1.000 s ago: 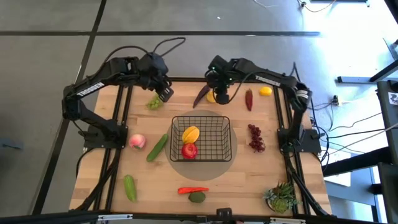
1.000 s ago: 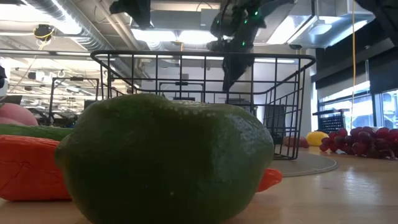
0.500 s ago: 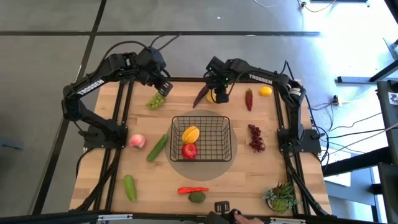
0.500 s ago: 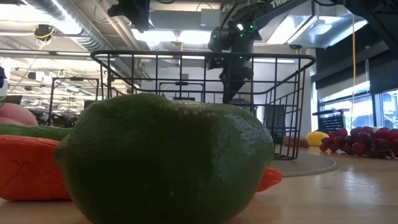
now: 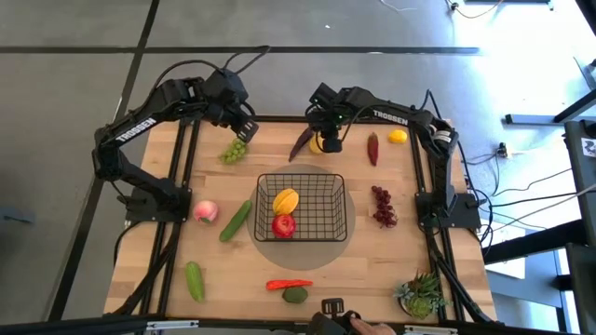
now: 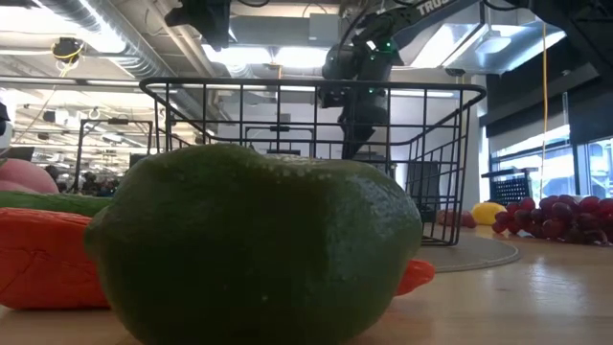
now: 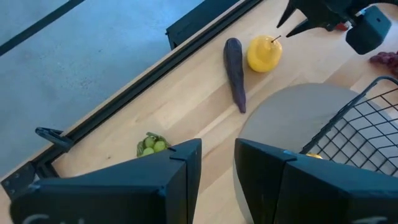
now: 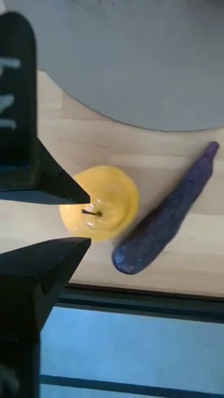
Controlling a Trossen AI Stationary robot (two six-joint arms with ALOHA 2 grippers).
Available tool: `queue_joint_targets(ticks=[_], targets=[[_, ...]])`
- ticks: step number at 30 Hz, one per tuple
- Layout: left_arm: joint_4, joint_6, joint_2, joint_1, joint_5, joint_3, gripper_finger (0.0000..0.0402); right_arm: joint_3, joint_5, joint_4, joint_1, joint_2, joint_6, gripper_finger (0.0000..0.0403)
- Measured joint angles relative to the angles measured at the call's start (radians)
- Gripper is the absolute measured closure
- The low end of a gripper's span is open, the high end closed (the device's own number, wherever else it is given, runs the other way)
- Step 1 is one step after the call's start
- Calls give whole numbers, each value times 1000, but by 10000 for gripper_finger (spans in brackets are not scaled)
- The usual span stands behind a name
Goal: Build produce basket
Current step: Put the yellow pear into the black wire basket
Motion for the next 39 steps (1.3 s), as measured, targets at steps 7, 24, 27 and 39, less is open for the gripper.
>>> queue_joint_targets(ticks=[7, 24, 27, 39], targets=[[0, -1, 0, 0, 0, 0, 316, 0, -54, -1, -2, 0, 0, 313], [0, 0, 1, 0, -1, 0, 315, -2, -97, 20, -27, 21, 2, 313], [0, 1, 1, 0, -1, 0, 315, -2, -98, 18, -27, 23, 2, 313], [0, 1, 1, 0, -1, 0, 315, -2, -98, 10, -32, 30, 4, 313]])
